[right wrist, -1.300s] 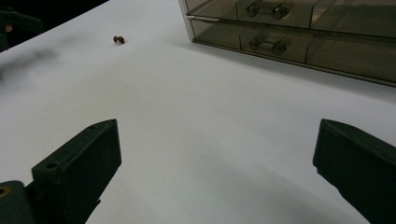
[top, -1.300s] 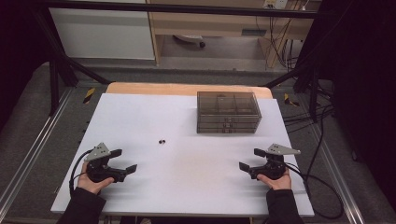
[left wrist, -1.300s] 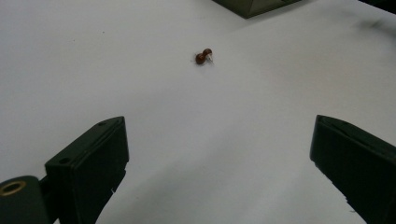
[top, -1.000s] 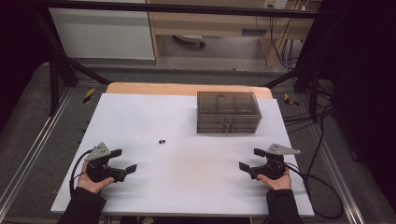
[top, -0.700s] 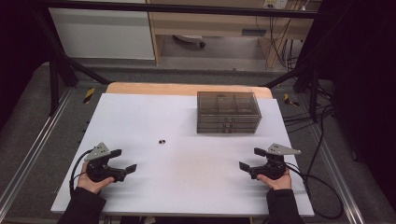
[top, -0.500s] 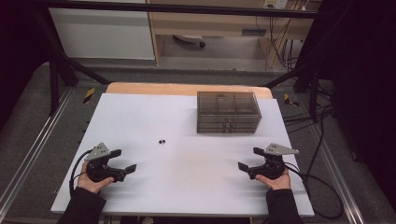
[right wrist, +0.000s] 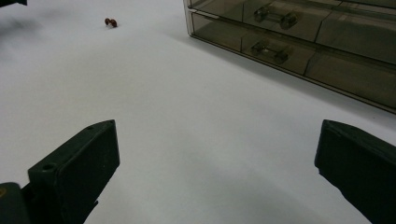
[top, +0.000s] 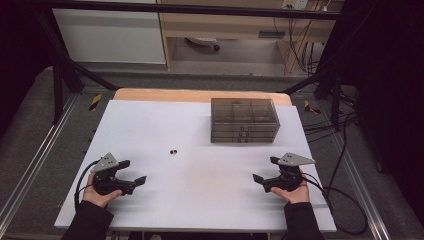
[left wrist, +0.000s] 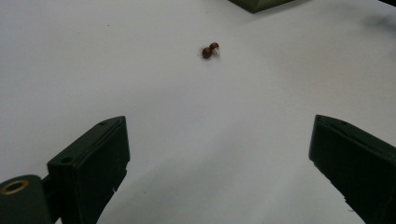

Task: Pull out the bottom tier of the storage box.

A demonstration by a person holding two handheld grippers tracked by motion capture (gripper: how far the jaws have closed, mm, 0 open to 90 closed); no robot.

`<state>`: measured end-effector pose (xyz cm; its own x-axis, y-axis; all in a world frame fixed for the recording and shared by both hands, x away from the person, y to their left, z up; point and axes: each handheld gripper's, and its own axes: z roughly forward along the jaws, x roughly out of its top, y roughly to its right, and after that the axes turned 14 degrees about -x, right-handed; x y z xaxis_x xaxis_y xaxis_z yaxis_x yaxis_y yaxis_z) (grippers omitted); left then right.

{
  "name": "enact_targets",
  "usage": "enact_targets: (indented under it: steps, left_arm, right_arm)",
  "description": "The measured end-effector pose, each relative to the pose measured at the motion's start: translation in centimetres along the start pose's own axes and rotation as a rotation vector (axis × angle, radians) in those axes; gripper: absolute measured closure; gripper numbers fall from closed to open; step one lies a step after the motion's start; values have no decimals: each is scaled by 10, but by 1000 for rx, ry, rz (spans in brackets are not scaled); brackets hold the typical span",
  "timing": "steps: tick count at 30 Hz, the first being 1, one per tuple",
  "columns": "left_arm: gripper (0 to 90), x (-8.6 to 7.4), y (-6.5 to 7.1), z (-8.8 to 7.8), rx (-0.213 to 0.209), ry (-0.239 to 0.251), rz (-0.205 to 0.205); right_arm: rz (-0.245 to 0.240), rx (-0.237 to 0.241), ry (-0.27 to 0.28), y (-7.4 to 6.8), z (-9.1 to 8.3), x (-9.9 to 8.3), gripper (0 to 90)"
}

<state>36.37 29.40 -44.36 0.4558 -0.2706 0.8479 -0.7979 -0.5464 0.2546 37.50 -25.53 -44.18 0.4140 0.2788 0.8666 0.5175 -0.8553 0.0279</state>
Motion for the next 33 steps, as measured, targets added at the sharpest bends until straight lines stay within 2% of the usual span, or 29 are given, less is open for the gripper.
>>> enact_targets:
  steps: [12,22,29,33]
  left_arm:
    - [49,0,0,0,0,3,-1]
    - [49,0,0,0,0,1,-2]
    - [49,0,-1,0,2,-3,-2]
    - [49,0,-1,0,5,0,-3]
  right_arm:
    - [-43,-52,-20,-5,3,6,5]
    - [-118,-69,-32,-12,8,10,6]
    - [-197,-114,-43,-17,9,17,13]
    - [-217,-118,-43,-19,10,19,15]
